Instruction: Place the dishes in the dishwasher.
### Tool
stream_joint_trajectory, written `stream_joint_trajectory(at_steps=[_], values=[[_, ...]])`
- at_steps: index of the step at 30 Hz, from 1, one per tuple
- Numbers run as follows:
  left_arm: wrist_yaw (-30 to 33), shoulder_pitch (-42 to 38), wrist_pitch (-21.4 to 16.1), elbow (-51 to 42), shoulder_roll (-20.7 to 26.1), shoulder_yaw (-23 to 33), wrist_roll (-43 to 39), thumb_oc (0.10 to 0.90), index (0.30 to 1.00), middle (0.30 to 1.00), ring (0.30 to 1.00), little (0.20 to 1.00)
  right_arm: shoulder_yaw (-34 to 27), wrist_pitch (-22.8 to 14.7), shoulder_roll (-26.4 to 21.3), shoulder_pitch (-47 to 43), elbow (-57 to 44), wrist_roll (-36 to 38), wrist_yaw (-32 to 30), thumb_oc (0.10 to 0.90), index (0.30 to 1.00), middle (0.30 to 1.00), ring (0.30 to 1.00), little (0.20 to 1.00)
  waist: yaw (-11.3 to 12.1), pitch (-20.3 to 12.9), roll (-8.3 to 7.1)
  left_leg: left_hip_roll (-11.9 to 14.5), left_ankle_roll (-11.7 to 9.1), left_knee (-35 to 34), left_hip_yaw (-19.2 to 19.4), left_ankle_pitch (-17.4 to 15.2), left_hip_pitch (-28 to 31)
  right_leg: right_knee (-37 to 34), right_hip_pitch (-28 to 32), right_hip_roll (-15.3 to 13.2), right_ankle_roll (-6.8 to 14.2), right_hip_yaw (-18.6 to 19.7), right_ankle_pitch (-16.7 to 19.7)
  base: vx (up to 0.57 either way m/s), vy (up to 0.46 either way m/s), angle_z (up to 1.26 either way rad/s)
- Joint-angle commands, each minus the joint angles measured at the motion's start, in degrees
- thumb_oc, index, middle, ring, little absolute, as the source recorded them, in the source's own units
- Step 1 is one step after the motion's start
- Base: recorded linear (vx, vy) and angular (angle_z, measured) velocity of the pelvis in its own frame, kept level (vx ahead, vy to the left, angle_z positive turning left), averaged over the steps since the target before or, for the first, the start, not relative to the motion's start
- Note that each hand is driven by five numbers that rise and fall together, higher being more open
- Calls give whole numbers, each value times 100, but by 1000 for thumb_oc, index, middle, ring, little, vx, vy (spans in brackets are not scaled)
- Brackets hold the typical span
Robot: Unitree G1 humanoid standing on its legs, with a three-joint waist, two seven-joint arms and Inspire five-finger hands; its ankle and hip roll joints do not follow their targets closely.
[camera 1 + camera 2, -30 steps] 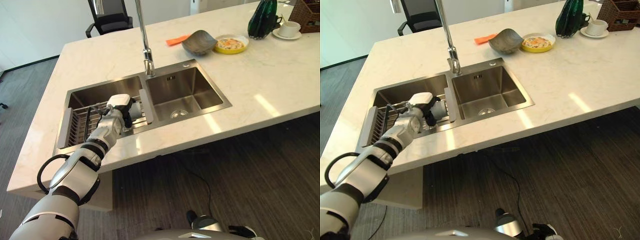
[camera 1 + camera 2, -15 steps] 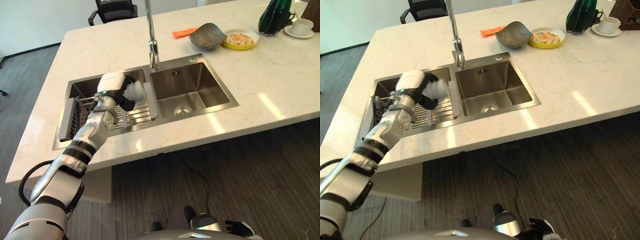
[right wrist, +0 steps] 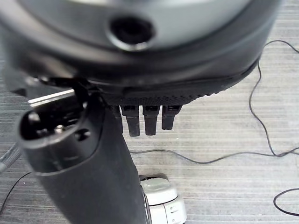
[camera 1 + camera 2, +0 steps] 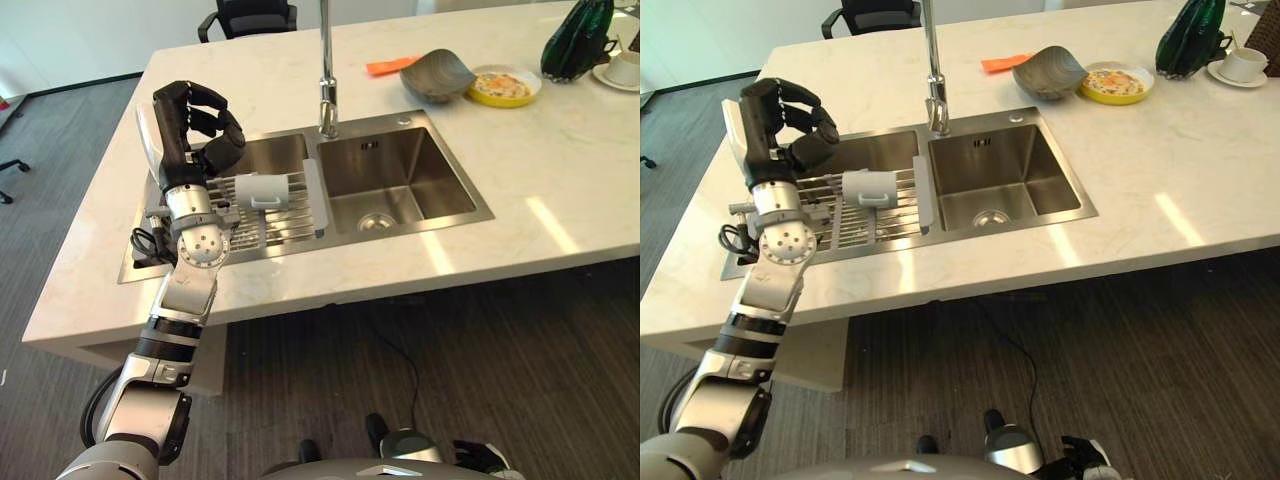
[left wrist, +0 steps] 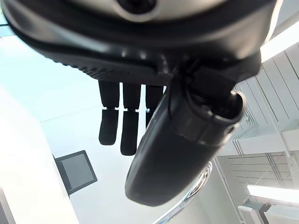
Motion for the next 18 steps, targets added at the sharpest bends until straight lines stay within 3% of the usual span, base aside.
stream_joint_trajectory(at_steps=[1, 5, 8, 9, 10, 13, 18], values=[[118, -584, -420, -176, 401, 96, 360, 400, 300, 300, 300, 300, -99, -74, -168, 13, 355, 17, -96, 800, 900, 900, 900, 900, 89, -499, -147, -59, -311, 71, 268, -514, 239, 94, 157, -177, 383, -171, -685, -22, -12, 14], [-18, -558, -344, -140, 485, 1, 456, 400, 300, 300, 300, 300, -118, -73, -196, -43, 315, 50, -104, 800, 900, 900, 900, 900, 118, -512, -151, -59, -321, 71, 214, -494, 207, 84, 166, -182, 385, -237, -695, -8, -6, 18], [-309, -683, -180, 5, 815, -244, 869, 400, 300, 300, 300, 300, -130, -80, -248, -90, 249, 101, -84, 800, 900, 900, 900, 900, 145, -520, -143, -60, -326, 71, 182, -476, 195, 83, 181, -189, 398, -287, -705, -8, -6, 11], [-475, -801, -77, 77, 1064, -415, 1237, 565, 547, 547, 547, 547, -111, -81, -258, -102, 212, 118, -49, 800, 900, 900, 900, 900, 146, -526, -134, -55, -330, 71, 176, -473, 190, 83, 180, -194, 408, -306, -705, -5, -9, 12], [-603, -940, 35, 184, 1320, -571, 1571, 800, 900, 900, 900, 900, -112, -78, -285, -112, 205, 131, -40, 800, 900, 900, 900, 900, 142, -532, -121, -57, -328, 71, 174, -473, 188, 83, 181, -193, 416, -310, -705, -10, -9, 9], [-983, -1452, 232, 495, 1783, -1057, 2219, 800, 900, 900, 900, 900, -117, -71, -339, -127, 207, 141, 9, 800, 900, 900, 900, 900, 106, -537, -82, -62, -326, 71, 186, -472, 198, 83, 174, -197, 442, -313, -694, -4, -1, 1], [-1540, -2114, 283, 952, 2056, -1744, 2708, 800, 900, 900, 900, 900, -132, -24, -370, -104, 268, 132, 81, 800, 900, 900, 900, 900, 36, -515, -48, -61, -319, 71, 227, -472, 221, 83, 181, -199, 464, -290, -698, 15, 4, 0]])
